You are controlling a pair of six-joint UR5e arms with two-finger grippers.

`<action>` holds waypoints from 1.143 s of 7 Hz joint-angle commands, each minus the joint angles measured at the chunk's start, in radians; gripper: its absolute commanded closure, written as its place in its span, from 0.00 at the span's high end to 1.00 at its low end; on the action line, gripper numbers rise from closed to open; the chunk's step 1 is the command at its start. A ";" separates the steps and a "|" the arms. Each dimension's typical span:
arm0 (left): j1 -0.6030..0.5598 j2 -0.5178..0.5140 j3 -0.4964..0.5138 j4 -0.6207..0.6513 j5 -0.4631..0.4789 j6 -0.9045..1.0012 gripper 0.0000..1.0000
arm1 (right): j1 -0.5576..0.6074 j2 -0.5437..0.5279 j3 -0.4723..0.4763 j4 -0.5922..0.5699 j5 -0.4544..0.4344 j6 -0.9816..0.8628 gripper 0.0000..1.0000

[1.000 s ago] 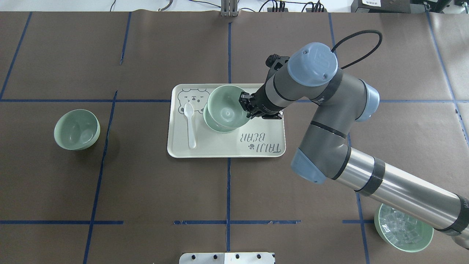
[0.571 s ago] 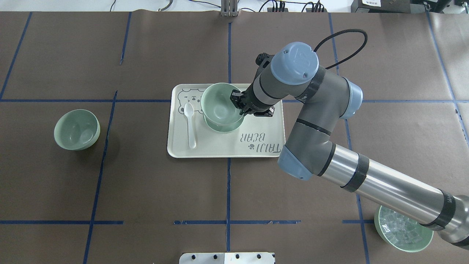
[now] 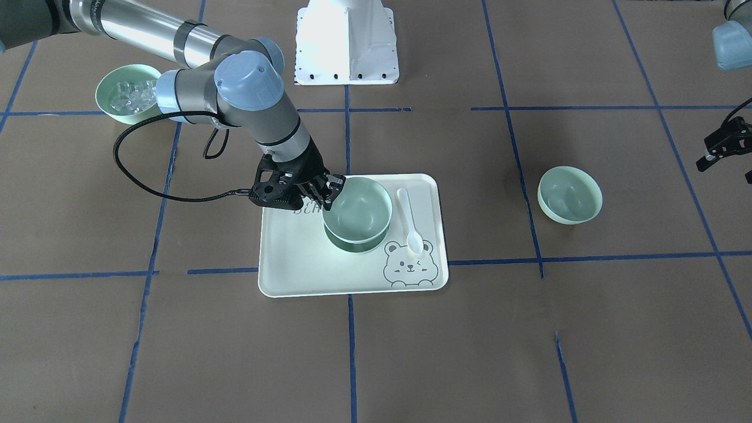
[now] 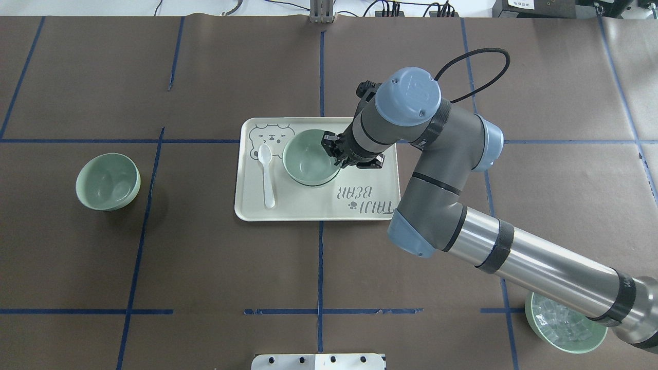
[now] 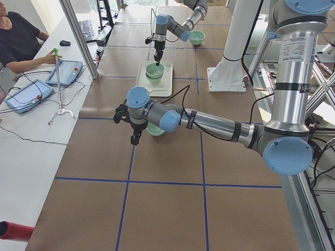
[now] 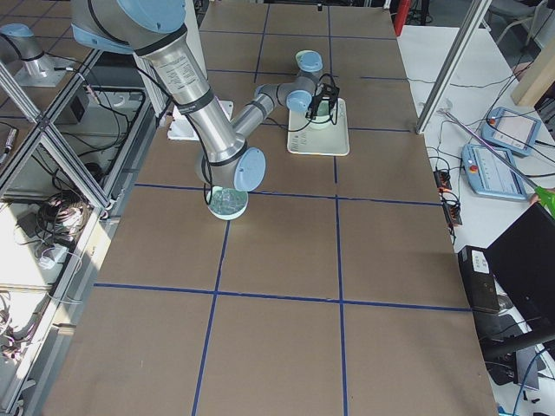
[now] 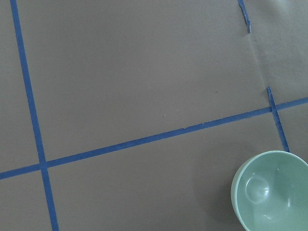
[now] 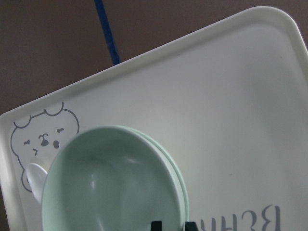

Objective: Stack green bowls together

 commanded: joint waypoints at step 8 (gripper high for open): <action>0.413 -0.005 0.077 -0.250 0.187 -0.539 0.93 | 0.368 -0.344 0.193 0.012 0.366 -0.338 1.00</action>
